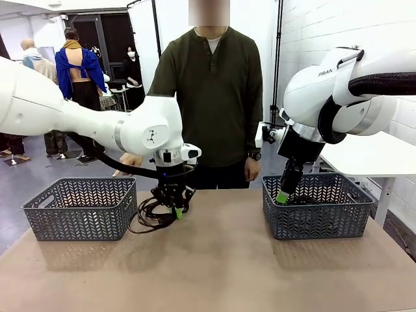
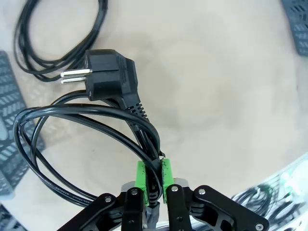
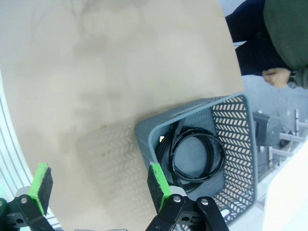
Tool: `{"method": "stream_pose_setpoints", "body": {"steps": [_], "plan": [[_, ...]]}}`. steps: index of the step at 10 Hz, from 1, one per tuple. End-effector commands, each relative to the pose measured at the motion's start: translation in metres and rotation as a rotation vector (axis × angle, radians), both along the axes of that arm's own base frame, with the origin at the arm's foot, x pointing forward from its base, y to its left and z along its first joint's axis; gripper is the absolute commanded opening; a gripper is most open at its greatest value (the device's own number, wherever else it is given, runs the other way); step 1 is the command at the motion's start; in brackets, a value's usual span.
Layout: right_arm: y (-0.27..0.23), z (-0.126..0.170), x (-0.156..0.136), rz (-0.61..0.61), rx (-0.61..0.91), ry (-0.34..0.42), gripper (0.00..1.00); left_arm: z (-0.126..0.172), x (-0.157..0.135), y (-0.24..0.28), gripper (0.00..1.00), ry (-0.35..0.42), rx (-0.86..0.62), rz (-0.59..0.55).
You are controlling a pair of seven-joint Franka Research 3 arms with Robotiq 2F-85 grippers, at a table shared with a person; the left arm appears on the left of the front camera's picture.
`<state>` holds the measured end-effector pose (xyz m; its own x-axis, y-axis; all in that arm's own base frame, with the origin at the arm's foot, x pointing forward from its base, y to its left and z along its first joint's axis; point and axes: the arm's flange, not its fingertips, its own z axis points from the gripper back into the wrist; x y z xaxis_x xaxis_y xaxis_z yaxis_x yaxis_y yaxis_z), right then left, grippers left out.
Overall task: Organize the cables according to human instructions.
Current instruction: Pick up a bundle of cables and place it in the basket indicated by the human.
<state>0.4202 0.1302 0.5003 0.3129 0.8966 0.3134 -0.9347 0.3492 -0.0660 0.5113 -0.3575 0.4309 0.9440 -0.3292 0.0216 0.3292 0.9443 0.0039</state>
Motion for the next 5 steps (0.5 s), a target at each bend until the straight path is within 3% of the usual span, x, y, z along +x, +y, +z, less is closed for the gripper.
{"method": "stream_pose_setpoints", "body": {"steps": [1,5], "plan": [[0.000,0.000,0.001,-0.005,-0.004,-0.002,1.00,0.040,0.001,0.010,0.00,-0.011,0.061,-0.208],[0.000,0.000,0.001,-0.005,-0.004,-0.002,1.00,0.085,0.000,0.037,0.00,0.092,0.103,-0.488]]}}
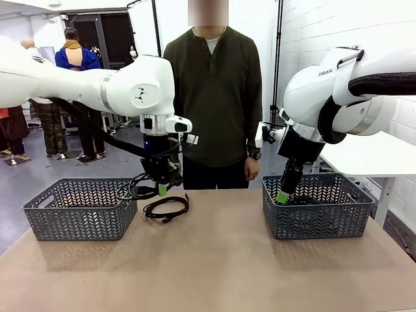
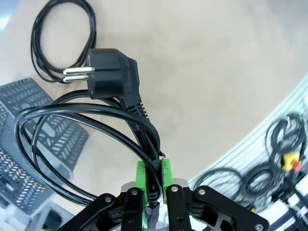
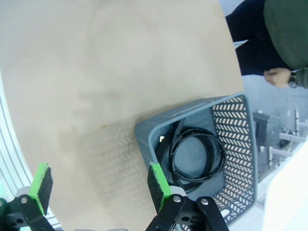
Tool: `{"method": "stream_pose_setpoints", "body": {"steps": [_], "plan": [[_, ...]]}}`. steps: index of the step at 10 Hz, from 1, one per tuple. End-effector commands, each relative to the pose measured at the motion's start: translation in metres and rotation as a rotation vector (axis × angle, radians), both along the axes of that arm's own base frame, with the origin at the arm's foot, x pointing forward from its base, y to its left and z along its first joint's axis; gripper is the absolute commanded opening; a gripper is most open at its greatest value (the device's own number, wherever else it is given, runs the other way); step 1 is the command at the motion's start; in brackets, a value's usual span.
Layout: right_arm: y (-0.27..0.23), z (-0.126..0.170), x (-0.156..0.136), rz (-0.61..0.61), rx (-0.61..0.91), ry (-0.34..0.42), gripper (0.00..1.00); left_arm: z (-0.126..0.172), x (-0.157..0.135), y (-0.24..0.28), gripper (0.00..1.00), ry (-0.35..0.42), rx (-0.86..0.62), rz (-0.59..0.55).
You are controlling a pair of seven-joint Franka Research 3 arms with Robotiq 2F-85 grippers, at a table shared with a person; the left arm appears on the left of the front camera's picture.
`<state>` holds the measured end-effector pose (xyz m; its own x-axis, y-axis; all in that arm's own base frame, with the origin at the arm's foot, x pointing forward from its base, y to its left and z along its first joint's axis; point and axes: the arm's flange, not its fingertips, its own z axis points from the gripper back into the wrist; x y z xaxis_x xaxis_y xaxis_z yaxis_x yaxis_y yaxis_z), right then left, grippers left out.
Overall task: Organize the cables according to human instructions.
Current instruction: Pick up a bundle of cables and place it in the basket indicated by the human.
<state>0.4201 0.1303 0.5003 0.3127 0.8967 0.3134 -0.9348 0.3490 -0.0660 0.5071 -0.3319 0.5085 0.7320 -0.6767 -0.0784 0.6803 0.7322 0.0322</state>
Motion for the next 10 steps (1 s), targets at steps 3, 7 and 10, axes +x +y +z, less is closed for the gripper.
{"method": "stream_pose_setpoints", "body": {"steps": [3,7,10], "plan": [[0.000,0.000,0.001,-0.005,-0.004,-0.002,1.00,0.009,0.000,0.045,0.00,0.063,0.117,-0.319],[0.000,0.000,0.001,-0.005,-0.004,-0.002,1.00,0.005,0.008,0.046,0.00,0.069,0.104,-0.305],[0.000,0.000,0.001,-0.005,-0.004,-0.002,1.00,0.005,0.008,0.046,0.00,0.069,0.104,-0.305]]}}
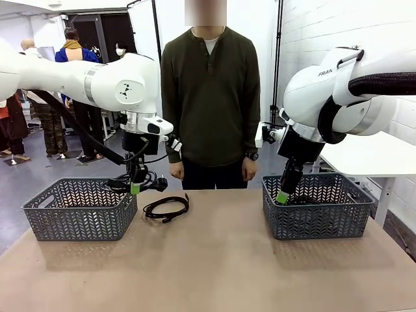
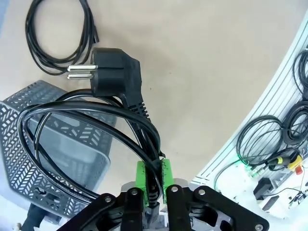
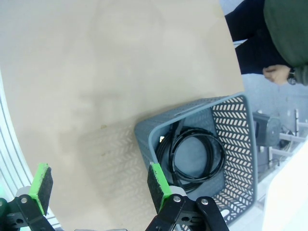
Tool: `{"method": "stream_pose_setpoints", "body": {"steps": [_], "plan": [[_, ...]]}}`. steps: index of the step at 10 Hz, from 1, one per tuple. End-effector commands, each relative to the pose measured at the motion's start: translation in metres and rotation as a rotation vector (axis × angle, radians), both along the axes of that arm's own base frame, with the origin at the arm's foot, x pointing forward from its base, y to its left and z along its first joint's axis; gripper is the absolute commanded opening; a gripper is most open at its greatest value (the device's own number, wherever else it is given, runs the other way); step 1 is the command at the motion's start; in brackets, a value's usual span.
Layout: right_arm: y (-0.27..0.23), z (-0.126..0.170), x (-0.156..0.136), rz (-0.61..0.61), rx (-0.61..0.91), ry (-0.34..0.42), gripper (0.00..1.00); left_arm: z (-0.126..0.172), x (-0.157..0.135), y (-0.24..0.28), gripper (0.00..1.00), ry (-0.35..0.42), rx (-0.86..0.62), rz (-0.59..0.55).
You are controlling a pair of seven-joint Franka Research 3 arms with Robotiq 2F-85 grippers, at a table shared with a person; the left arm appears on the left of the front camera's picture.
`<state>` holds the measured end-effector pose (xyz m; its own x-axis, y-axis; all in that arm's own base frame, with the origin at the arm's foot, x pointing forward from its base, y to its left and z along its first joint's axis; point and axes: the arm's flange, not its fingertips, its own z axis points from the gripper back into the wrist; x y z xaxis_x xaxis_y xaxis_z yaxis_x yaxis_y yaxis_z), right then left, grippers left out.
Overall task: Organize the cables according to human instructions.
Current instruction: Pick up a bundle of cables and place it in the basket indicated by the human.
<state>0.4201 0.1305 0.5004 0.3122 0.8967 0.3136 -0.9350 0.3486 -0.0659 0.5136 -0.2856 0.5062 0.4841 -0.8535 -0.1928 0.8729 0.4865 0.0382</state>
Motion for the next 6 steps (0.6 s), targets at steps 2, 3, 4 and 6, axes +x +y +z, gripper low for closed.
{"method": "stream_pose_setpoints", "body": {"steps": [2,3,4,6], "plan": [[0.0000,-0.0001,0.0013,-0.005,-0.005,-0.002,1.00,0.0074,0.0017,-0.0005,0.00,0.001,0.009,0.004],[0.0000,-0.0001,0.0013,-0.005,-0.005,-0.002,1.00,0.0074,0.0017,-0.0005,0.00,0.001,0.009,0.004],[0.0000,-0.0001,0.0013,-0.005,-0.005,-0.002,1.00,0.0074,0.0017,-0.0005,0.00,0.001,0.009,0.004],[0.0000,-0.0001,0.0013,-0.005,-0.005,-0.002,1.00,0.0074,0.0017,-0.0005,0.00,0.001,0.009,0.004]]}}
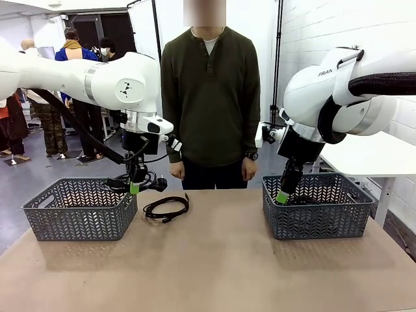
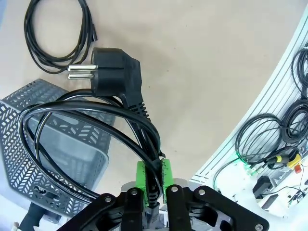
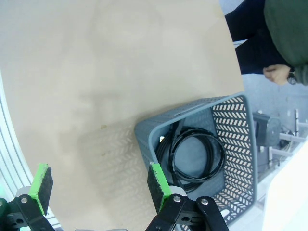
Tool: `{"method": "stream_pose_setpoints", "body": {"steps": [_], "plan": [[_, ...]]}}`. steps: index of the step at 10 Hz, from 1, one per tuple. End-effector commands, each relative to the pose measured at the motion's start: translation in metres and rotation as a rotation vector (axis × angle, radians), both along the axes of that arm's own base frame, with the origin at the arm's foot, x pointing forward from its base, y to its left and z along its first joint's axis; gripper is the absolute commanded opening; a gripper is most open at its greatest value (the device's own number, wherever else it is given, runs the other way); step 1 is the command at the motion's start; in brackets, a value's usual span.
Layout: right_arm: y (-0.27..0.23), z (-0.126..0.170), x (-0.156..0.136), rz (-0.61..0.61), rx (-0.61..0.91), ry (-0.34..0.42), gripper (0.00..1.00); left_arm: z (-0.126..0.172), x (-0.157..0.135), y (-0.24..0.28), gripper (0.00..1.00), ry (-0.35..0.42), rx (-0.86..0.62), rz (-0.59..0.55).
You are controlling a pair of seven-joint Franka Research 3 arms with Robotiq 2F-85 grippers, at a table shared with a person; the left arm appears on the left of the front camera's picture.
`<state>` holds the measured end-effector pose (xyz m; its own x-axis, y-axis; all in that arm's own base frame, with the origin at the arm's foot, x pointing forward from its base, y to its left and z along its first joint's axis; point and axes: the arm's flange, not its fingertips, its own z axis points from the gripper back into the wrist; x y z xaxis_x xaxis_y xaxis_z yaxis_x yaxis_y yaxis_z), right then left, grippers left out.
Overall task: Organize the cables according to human instructions.
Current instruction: Pick up a bundle of cables and place it in the basket indicated by the human.
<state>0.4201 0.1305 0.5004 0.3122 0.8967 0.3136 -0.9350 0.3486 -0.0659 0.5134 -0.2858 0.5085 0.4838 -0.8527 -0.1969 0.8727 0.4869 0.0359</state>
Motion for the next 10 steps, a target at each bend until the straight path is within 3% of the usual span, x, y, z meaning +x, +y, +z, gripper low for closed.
{"method": "stream_pose_setpoints", "body": {"steps": [1,6,10], "plan": [[0.000,0.000,0.001,-0.005,-0.005,-0.002,1.00,0.000,0.000,0.000,0.00,0.000,0.000,0.000],[0.000,0.000,0.001,-0.005,-0.005,-0.002,1.00,0.020,0.015,0.045,0.00,-0.074,-0.086,-0.070],[0.000,0.000,0.001,-0.005,-0.005,-0.002,1.00,0.027,0.026,0.091,0.00,-0.083,-0.073,-0.210]]}}
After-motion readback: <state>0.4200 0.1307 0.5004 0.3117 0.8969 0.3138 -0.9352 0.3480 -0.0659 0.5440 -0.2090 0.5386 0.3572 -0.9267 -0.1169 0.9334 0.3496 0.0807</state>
